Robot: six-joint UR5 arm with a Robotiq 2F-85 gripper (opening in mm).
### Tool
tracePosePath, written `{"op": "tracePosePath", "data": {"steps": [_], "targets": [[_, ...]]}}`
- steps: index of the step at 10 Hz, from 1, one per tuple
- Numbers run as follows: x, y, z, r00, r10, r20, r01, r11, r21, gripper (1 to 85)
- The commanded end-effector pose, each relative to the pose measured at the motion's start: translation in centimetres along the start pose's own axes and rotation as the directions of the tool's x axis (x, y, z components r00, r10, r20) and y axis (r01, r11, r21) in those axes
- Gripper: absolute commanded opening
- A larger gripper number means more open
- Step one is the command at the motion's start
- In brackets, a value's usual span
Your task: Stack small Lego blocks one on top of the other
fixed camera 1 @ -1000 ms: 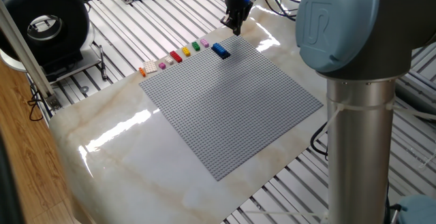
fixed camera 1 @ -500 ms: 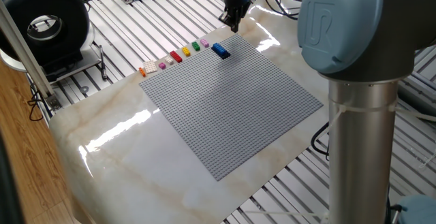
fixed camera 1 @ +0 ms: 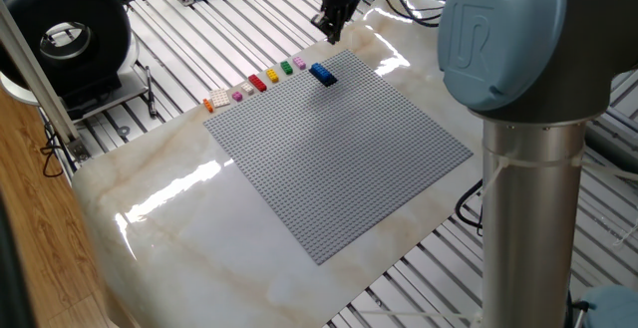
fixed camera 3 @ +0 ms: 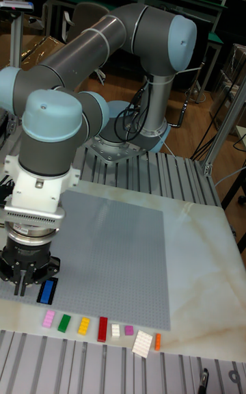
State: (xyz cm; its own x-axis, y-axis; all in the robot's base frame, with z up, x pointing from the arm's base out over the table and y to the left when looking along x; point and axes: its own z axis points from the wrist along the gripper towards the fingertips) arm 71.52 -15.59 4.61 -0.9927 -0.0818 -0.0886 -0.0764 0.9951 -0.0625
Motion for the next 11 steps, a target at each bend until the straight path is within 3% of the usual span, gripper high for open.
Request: {"op": "tracePosePath", "data": {"steps": [1, 2, 3, 5, 8, 9, 11], "targets": [[0.4, 0.4, -0.8, 1.0, -0.013, 0.026, 0.013, 1.0, 0.021, 14.0], [0.7, 0.5, -0.6, 1.0, -0.006, 0.026, 0.006, 1.0, 0.027, 11.7], [0.9, -0.5, -0.3, 0.999, -0.034, 0.038, 0.032, 0.998, 0.052, 2.3], [1.1, -1.9, -0.2, 0.996, -0.071, 0.055, 0.068, 0.997, 0.045, 1.0], [2.3, -3.8, 1.2, 0.996, -0.077, 0.04, 0.076, 0.997, 0.033, 1.0], [3.9, -4.3, 1.9, 0.996, -0.088, 0.001, 0.087, 0.996, 0.019, 1.0], [5.2, -5.1, 2.3, 0.993, -0.112, -0.025, 0.112, 0.994, 0.007, 1.0]]}}
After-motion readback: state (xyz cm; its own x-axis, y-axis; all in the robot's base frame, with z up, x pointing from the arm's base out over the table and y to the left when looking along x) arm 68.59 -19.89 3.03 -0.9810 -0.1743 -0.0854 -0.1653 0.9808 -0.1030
